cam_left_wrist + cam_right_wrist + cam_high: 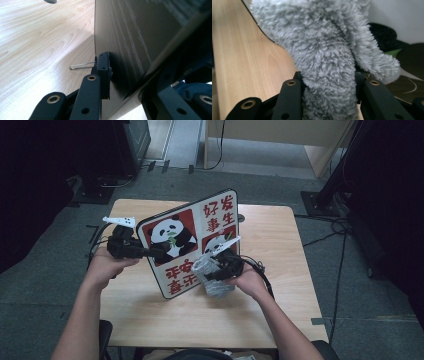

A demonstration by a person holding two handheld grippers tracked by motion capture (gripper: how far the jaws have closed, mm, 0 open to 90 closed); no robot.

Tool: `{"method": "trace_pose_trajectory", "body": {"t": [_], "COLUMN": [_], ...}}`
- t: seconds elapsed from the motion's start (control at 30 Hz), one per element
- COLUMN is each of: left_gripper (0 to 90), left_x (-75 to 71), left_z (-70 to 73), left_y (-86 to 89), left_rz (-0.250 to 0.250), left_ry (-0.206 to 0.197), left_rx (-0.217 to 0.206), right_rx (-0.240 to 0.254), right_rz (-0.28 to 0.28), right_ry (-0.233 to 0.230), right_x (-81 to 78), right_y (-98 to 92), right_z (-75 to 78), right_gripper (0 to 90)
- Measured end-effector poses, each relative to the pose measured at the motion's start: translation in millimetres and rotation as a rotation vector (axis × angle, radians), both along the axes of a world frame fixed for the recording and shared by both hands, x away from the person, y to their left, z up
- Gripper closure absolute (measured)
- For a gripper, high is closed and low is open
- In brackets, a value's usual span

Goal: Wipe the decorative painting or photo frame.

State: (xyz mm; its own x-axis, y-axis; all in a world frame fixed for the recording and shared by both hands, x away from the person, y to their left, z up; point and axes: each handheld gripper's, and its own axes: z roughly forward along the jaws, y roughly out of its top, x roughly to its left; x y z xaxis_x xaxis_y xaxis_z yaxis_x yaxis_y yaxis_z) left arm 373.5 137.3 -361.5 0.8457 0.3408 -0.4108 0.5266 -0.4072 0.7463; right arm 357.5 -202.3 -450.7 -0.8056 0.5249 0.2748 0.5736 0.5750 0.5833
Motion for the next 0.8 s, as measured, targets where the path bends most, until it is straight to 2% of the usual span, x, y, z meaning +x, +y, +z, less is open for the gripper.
{"method": "trace_pose_trajectory", "body": {"t": [0.1, 0.2, 0.23, 0.27, 0.3, 0.33, 0.43, 0.47, 0.5, 0.53, 0.57, 0.67, 0.7, 0.8], "left_gripper": [75.6, 75.6, 75.6, 75.6, 75.6, 75.6, 75.6, 75.5, 75.5, 75.1, 75.1, 75.0, 75.0, 73.9], "left_x": [0.1, 0.1, 0.1, -0.1, -0.1, -0.1, -0.1, 0.0, 0.1, 0.4, 0.4, 0.5, 0.5, 1.3], "left_z": [-0.1, 0.0, 0.0, 0.0, 0.0, 0.1, 0.1, 0.0, -0.1, -0.3, -0.3, -0.4, -0.4, -0.8], "left_y": [0.0, 0.0, 0.0, -0.1, -0.1, -0.1, 0.0, 0.0, 0.1, 0.2, 0.2, 0.4, 0.5, 1.0], "left_rz": [0.001, 0.002, 0.002, 0.003, 0.003, 0.003, 0.003, 0.003, 0.003, 0.004, 0.004, 0.006, 0.007, 0.013], "left_ry": [0.002, 0.003, 0.003, 0.004, 0.004, 0.004, 0.005, 0.005, 0.006, 0.01, 0.01, 0.017, 0.019, 0.044], "left_rx": [-0.001, -0.001, -0.001, -0.002, -0.002, -0.001, -0.001, -0.002, -0.002, -0.005, -0.005, -0.008, -0.009, -0.018], "right_rx": [-0.003, 0.009, 0.009, 0.018, 0.018, 0.022, 0.03, 0.033, 0.033, 0.037, 0.037, 0.045, 0.045, 0.043], "right_rz": [0.009, 0.02, 0.02, 0.021, 0.021, 0.024, 0.025, 0.027, 0.027, 0.026, 0.026, 0.032, 0.032, 0.031], "right_ry": [0.002, -0.013, -0.013, -0.019, -0.019, -0.032, -0.042, -0.052, -0.052, -0.064, -0.064, -0.083, -0.083, -0.092], "right_x": [-0.1, -1.9, -1.9, -2.4, -2.4, -2.3, -1.8, -1.1, -1.1, 0.0, 0.0, 3.0, 3.0, 4.7], "right_y": [0.9, 3.3, 3.3, 4.3, 4.3, 5.5, 6.5, 7.8, 7.8, 9.1, 9.1, 10.9, 10.9, 12.8], "right_z": [3.7, 17.7, 17.7, 25.7, 25.7, 34.2, 43.2, 52.7, 52.7, 64.4, 64.4, 82.3, 82.3, 94.8], "right_gripper": [66.1, 66.5, 66.5, 66.5, 66.5, 66.5, 66.5, 66.5, 66.5, 66.4, 66.4, 66.4, 66.4, 66.4]}}
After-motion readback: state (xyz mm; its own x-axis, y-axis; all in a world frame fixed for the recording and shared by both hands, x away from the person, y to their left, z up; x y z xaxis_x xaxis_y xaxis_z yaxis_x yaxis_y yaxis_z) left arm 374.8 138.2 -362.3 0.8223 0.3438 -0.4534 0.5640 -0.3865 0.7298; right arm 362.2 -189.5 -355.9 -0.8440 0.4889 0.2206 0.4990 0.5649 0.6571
